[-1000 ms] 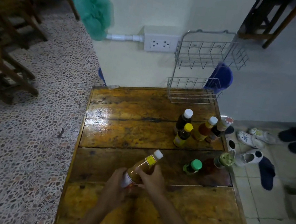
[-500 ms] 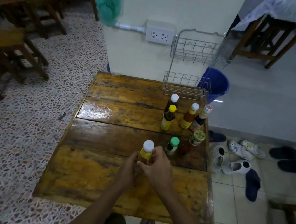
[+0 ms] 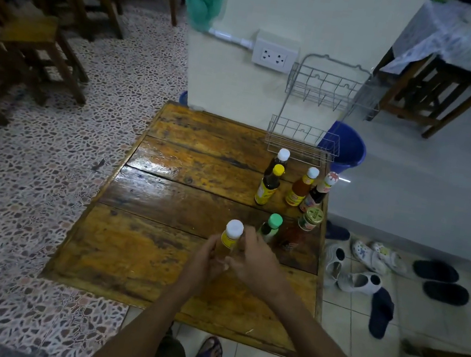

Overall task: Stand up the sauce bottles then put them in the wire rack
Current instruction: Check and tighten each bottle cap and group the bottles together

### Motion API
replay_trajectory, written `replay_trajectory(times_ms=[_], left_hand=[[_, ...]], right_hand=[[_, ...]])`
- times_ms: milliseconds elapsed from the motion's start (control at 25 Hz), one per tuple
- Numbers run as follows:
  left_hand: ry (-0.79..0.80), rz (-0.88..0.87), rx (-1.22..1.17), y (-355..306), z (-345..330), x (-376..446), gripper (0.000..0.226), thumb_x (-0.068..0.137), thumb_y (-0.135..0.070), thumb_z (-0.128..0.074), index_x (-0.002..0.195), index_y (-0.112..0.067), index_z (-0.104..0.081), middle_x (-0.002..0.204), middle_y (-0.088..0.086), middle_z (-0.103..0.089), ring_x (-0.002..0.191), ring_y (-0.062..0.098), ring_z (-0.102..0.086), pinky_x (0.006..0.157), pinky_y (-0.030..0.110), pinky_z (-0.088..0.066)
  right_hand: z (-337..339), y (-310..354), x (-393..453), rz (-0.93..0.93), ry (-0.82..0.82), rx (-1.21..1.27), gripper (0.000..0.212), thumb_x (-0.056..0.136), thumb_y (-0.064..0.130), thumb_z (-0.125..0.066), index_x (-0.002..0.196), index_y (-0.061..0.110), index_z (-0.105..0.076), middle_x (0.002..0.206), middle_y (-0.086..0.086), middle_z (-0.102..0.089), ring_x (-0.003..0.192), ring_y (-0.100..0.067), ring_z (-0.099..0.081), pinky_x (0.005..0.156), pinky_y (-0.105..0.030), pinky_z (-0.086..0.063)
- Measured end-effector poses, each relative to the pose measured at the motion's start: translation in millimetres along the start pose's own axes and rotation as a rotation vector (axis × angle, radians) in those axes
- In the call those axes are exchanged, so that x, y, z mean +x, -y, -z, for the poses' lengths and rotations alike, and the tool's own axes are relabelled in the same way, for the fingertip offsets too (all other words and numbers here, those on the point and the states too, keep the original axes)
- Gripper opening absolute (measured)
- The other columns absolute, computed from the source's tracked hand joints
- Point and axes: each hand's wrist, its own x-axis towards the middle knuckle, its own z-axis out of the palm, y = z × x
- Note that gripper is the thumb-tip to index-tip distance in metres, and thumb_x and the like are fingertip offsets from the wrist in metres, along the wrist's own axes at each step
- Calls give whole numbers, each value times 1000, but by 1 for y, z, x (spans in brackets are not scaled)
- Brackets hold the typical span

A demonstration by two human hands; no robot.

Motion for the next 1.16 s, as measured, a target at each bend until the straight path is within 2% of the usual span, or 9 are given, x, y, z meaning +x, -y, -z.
replay_trajectory(times_ms=[120, 320, 480, 600, 720, 840, 920, 1000, 1160], left_hand=[[-32, -3, 29, 3, -6, 3, 55, 91, 1, -73, 136, -22, -51, 126, 0, -67, 110, 21, -68, 86, 42, -60], [-94, 93, -47, -5, -20, 16, 51, 82, -21, -88, 122, -29, -57, 114, -7, -69, 102, 16, -67, 81, 44, -55], [-22, 59, -8, -10, -5, 24, 55, 74, -35, -94, 119, -26, -62, 113, 2, -67, 101, 23, -66, 86, 54, -55], [17, 13, 82, -21, 23, 15, 45, 72, -49, -92, 102, -42, -60, 102, -3, -62, 90, 16, -64, 75, 44, -55], [15, 29, 208, -38, 49, 9, 44, 70, -47, -86, 102, -36, -59, 92, -6, -69, 81, 16, -69, 69, 45, -58], [-115, 11, 519, -57, 70, 7, 45, 72, -44, -79, 108, -29, -57, 94, -5, -72, 79, 20, -70, 65, 41, -58], [-212, -50, 779, -61, 83, 6, 42, 77, -37, -79, 112, -25, -60, 98, -4, -72, 84, 25, -71, 67, 36, -56], [-242, -119, 970, -59, 92, 6, 39, 75, -29, -81, 110, -22, -63, 99, -1, -71, 86, 29, -71, 67, 36, -51], [-206, -158, 1155, -49, 105, 13, 61, 64, -28, -87, 121, -22, -65, 114, -1, -73, 100, 28, -71, 79, 39, -54]], right_hand=[[41, 12, 10, 307, -29, -277, 73, 88, 52, -68, 147, 29, -30, 131, 2, -50, 107, -18, -59, 64, -26, -44], [66, 29, 41, 611, 17, -776, 42, 100, 51, -49, 124, 17, -53, 113, -7, -54, 95, -24, -58, 55, -31, -42], [87, 16, 60, 709, 111, -715, 40, 104, 45, -43, 117, 11, -58, 110, -7, -56, 95, -22, -57, 64, -32, -50], [100, 2, 65, 787, -30, -642, 40, 105, 42, -38, 99, 11, -62, 92, -5, -60, 80, -20, -58, 57, -33, -49], [91, 5, 73, 560, -96, -437, 38, 107, 42, -32, 86, 17, -51, 73, -4, -56, 63, -23, -53, 54, -42, -45], [66, 11, 78, 315, -196, -183, 37, 108, 35, -33, 80, 18, -50, 61, -1, -49, 52, -23, -48, 49, -37, -37], [46, 7, 78, 211, -170, -332, 35, 109, 27, -31, 100, 12, -61, 75, -8, -62, 63, -28, -59, 57, -38, -45], [31, 7, 81, 105, -76, -490, 34, 107, 14, -32, 132, 1, -51, 104, -20, -66, 87, -37, -65, 70, -44, -50], [25, 19, 98, -49, 86, -387, 27, 105, 14, -35, 119, 1, -54, 111, -23, -66, 95, -40, -65, 72, -46, -48]])
